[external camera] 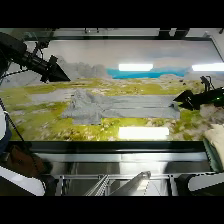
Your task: Fold the shirts.
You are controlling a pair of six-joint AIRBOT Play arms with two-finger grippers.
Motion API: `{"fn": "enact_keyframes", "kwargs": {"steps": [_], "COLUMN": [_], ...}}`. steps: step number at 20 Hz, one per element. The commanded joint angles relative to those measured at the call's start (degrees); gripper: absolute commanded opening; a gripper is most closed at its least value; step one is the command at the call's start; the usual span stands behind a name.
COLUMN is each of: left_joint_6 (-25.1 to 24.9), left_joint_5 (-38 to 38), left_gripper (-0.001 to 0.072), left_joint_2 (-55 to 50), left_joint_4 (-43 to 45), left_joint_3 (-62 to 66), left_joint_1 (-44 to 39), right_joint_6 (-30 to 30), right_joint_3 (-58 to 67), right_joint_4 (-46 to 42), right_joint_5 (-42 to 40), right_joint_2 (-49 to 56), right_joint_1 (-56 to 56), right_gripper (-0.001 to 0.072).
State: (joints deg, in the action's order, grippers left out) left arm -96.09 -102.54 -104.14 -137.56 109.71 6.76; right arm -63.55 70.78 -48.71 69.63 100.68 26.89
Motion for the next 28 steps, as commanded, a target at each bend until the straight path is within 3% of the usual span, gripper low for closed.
{"fn": "enact_keyframes", "kwargs": {"steps": [1, 5, 6, 7, 8, 10, 12, 15, 17, 23, 28], "left_joint_6": [-0.1, 2.2, 2.2, 1.9, 1.1, -2.7, -7.7, -8.5, -10.0, -7.8, -2.8], "left_joint_5": [-0.1, -1.0, -0.9, -0.8, 0.5, 6.6, 15.9, 29.6, 34.3, 37.2, 34.5], "left_gripper": [0.0022, 0.0022, 0.0022, 0.0022, 0.0022, 0.0022, 0.0022, 0.0022, 0.0022, 0.0021, 0.0020], "left_joint_2": [0.0, 0.3, 1.4, 3.0, 5.1, 10.1, 15.0, 18.8, 16.1, -2.8, -14.3], "left_joint_4": [0.0, 0.1, 0.2, 1.5, 4.4, 7.5, 7.0, 5.9, 2.4, 3.2, 3.1], "left_joint_3": [0.1, -0.8, -3.6, -7.6, -12.1, -22.4, -31.6, -40.9, -41.3, -22.9, -10.5], "left_joint_1": [-0.5, -1.1, -1.1, -0.8, -0.8, -0.1, -0.4, -5.3, -11.7, -29.7, -34.7], "right_joint_6": [-0.8, 4.2, 5.1, 6.4, 7.1, 8.3, 9.4, 9.3, 8.6, 7.8, 10.3], "right_joint_3": [-0.1, -0.1, -0.1, -0.1, -0.1, -0.1, -0.1, -0.1, -0.1, -0.1, -0.1], "right_joint_4": [-3.3, 5.5, 6.4, 7.3, 8.5, 10.9, 11.5, 11.5, 11.5, 16.0, 30.1], "right_joint_5": [1.8, 6.3, 7.1, 7.7, 8.2, 9.3, 10.8, 11.9, 12.0, 18.7, 24.5], "right_joint_2": [1.3, 3.8, 3.9, 3.9, 3.9, 3.8, 3.8, 3.8, 3.4, -1.5, -6.1], "right_joint_1": [-0.2, -3.2, -4.0, -4.7, -4.9, -4.7, -4.3, -4.2, -4.2, -4.2, -4.2], "right_gripper": [0.0586, 0.0580, 0.0526, 0.0406, 0.0347, 0.0127, 0.0021, 0.0021, 0.0021, 0.0020, 0.0020]}}
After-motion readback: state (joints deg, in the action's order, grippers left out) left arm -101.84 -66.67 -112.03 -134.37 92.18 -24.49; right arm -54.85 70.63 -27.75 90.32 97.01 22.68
